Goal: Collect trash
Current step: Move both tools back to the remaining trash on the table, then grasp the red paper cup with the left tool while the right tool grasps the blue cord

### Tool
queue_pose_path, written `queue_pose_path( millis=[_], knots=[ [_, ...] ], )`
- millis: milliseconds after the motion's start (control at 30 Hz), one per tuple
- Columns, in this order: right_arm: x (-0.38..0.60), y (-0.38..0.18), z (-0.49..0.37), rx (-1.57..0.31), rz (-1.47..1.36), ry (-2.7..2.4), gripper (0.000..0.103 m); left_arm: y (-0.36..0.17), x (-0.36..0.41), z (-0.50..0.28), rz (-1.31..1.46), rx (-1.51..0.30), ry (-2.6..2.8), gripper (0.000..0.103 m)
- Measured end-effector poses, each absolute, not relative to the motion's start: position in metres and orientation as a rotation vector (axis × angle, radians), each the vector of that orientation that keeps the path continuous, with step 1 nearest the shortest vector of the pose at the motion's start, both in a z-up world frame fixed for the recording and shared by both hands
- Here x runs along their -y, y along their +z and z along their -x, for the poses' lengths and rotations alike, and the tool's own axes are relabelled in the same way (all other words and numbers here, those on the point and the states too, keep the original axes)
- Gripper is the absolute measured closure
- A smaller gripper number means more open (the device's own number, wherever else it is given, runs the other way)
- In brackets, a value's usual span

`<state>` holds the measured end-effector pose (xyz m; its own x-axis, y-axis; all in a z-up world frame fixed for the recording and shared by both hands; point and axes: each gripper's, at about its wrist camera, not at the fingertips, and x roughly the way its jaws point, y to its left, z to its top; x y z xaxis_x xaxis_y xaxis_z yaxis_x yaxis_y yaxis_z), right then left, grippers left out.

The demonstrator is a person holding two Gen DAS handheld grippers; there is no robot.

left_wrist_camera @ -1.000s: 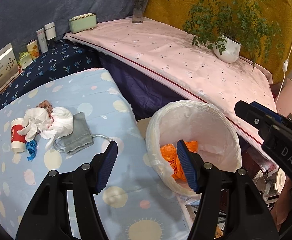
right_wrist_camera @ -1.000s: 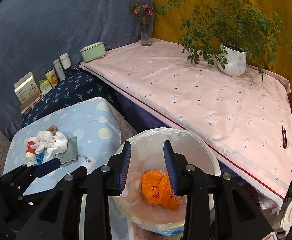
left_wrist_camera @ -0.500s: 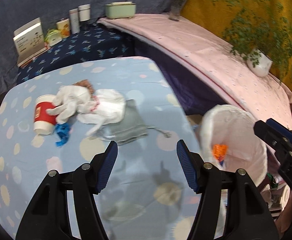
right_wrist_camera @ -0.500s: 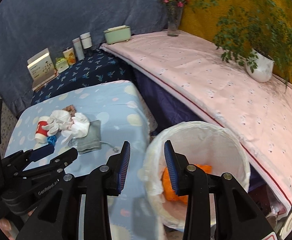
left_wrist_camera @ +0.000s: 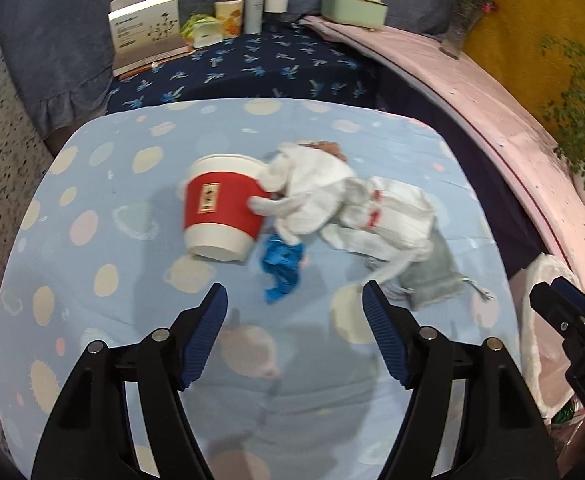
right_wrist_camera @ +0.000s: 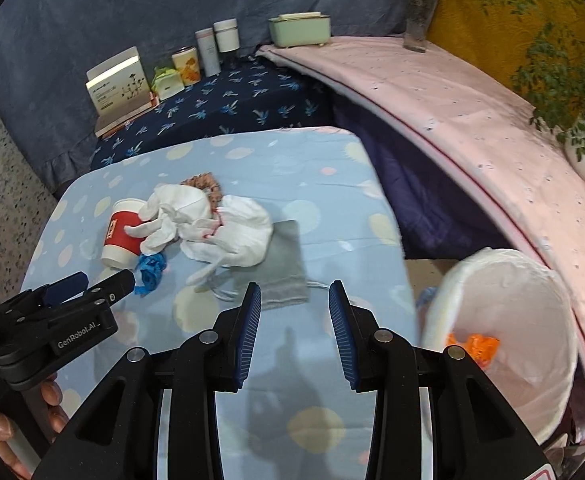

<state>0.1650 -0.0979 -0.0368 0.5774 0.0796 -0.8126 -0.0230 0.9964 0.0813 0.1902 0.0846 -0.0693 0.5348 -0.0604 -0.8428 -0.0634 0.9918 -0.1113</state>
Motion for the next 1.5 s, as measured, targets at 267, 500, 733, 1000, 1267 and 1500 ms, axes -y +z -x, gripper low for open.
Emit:
queue_pose_path(
  millis=[267, 500, 733, 1000, 1267, 1500],
  knots=[
    [0.069, -0.058, -0.196, -0.941, -0.142, 0.092, 0.068, -0.083, -0.128, -0.212, 0.145, -1.015, 0.054, 0.025],
    [0.059, -0.081, -0.22, -0.979, -0.175, 0.105, 0.063, -0.094, -0.143, -0.234, 0.112, -1.017, 0.067, 0.016],
    [0.033, -0.088, -0.224, -0.993, -0.153, 0.2, 0.061, -0.111, -0.148, -0.251, 0.116, -1.051, 0.043, 0.02],
    [-0.003, -0.107, -0.222, -1.029, -0.081, 0.28, 0.061, -0.125, -0.147, -0.255, 0.148, -1.084, -0.014, 0.045],
    [-0.028, -0.124, -0.226, -1.055, -0.057, 0.331, 0.061, -0.118, -0.159, -0.246, 0.151, -1.051, 0.013, 0.046],
    [-0.045, -0.13, -0.229, -1.049, -0.033, 0.359, 0.061, -0.112, -0.178, -0.237, 0.171, -1.034, 0.063, 0.046]
  ],
)
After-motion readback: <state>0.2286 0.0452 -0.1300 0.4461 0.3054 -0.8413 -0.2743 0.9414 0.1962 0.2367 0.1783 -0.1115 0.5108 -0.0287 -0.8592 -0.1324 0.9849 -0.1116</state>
